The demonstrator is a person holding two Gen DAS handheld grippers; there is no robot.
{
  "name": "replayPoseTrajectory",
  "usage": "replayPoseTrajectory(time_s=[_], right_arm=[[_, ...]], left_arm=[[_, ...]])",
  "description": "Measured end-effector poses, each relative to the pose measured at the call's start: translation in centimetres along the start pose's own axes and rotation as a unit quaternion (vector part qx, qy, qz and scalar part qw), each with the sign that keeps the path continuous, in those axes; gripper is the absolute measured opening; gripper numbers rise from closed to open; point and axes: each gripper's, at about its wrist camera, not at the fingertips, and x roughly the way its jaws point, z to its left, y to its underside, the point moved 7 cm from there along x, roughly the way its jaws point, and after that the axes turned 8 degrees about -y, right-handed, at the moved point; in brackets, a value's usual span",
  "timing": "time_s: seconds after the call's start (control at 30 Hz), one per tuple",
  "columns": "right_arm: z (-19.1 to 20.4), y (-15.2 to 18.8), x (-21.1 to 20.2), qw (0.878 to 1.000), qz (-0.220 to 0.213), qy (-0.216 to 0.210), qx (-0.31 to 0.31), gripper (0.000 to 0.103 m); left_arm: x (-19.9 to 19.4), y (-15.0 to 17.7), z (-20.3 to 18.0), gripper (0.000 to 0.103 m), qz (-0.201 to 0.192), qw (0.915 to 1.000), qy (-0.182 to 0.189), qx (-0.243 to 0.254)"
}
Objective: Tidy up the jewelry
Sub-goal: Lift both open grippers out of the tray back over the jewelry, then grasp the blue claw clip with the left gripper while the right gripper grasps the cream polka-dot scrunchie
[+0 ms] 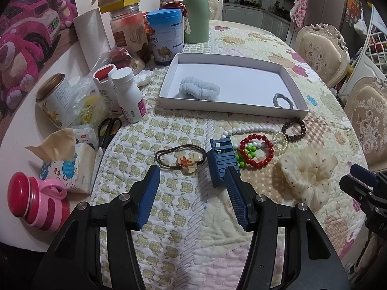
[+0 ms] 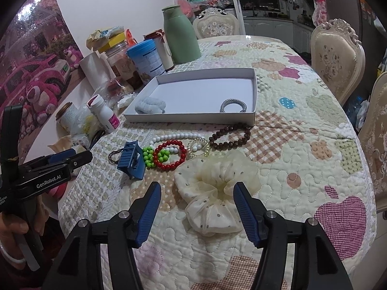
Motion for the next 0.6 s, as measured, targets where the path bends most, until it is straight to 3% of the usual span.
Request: replayPoseTrajectory(time_s=[0.6], right_arm=[[-1.05,0.46,0.82,1.0,0.017,0.002,0.007,0.063]], left_arm=[[0.9,-0.09,-0.19,0.055,0.01,0.9999,-0.003,0.004]])
